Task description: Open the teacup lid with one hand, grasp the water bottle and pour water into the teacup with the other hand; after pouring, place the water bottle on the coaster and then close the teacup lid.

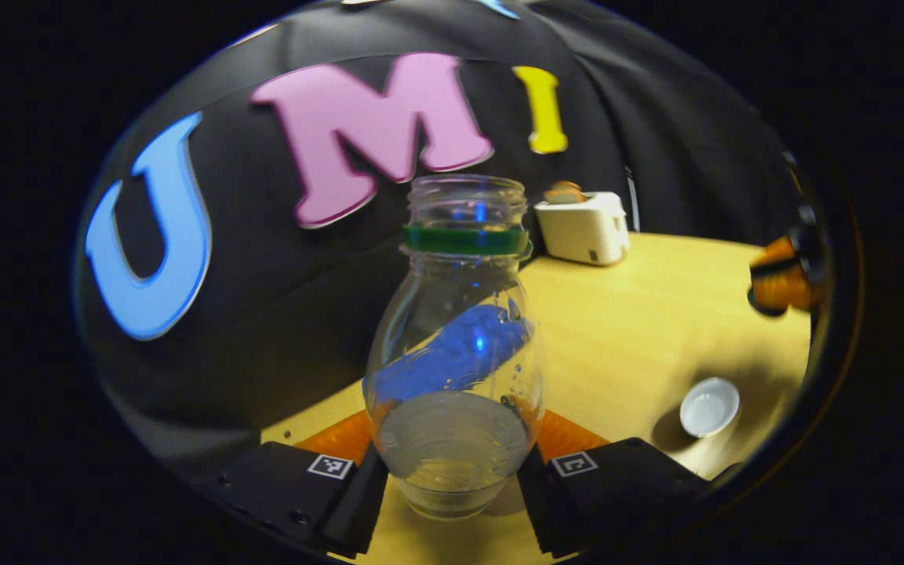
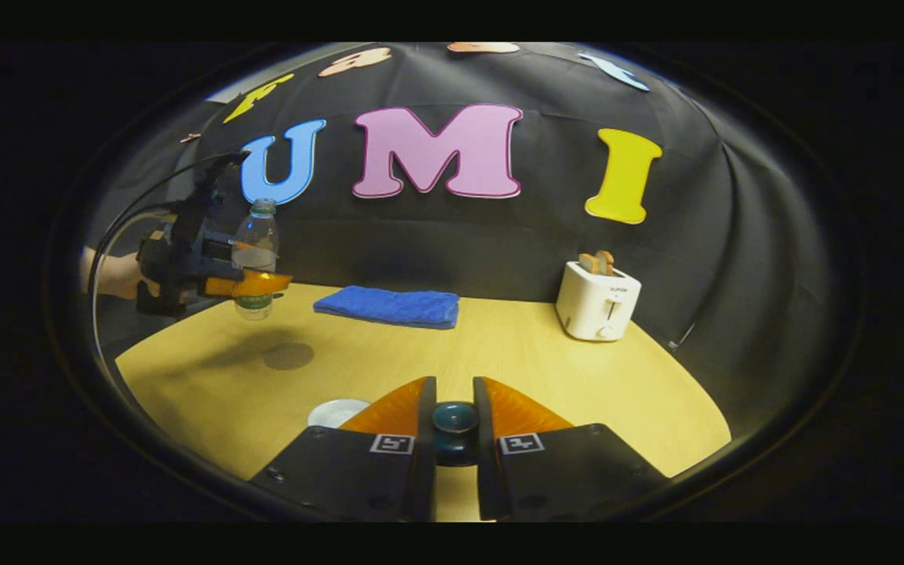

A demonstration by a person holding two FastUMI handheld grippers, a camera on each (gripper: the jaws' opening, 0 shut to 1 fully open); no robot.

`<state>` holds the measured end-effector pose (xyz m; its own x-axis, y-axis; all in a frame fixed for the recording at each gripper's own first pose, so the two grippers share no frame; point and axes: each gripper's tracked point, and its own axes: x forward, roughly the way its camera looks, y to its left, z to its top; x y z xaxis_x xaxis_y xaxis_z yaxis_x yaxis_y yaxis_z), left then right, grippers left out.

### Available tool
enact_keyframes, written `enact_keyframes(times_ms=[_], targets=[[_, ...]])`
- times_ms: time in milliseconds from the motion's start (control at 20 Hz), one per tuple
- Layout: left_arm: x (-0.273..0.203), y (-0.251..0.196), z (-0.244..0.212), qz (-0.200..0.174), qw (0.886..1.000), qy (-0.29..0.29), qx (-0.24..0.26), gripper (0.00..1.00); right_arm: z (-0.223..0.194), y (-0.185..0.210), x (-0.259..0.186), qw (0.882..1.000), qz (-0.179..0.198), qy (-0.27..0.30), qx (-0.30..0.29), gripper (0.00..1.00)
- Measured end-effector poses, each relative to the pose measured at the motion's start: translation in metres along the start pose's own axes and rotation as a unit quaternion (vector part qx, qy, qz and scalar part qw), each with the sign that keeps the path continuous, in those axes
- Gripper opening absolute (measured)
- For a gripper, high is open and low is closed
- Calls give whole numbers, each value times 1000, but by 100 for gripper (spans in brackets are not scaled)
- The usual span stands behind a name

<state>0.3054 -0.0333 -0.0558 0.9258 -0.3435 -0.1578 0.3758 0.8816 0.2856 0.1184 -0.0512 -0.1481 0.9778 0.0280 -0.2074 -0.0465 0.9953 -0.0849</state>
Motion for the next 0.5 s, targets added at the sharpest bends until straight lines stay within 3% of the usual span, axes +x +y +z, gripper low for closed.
enact_keyframes(times_ms=[150, 450, 500], targets=[[-8, 14, -4, 5, 995, -21, -99, 77, 0, 15, 7, 1000, 6, -2, -6, 25], [7, 11, -17, -3, 977, -64, -202, 77, -9, 43, 19, 1000, 21, 9, -2, 29], [13, 10, -28, -1, 977, -59, -205, 77, -11, 47, 20, 1000, 23, 12, 6, 24]])
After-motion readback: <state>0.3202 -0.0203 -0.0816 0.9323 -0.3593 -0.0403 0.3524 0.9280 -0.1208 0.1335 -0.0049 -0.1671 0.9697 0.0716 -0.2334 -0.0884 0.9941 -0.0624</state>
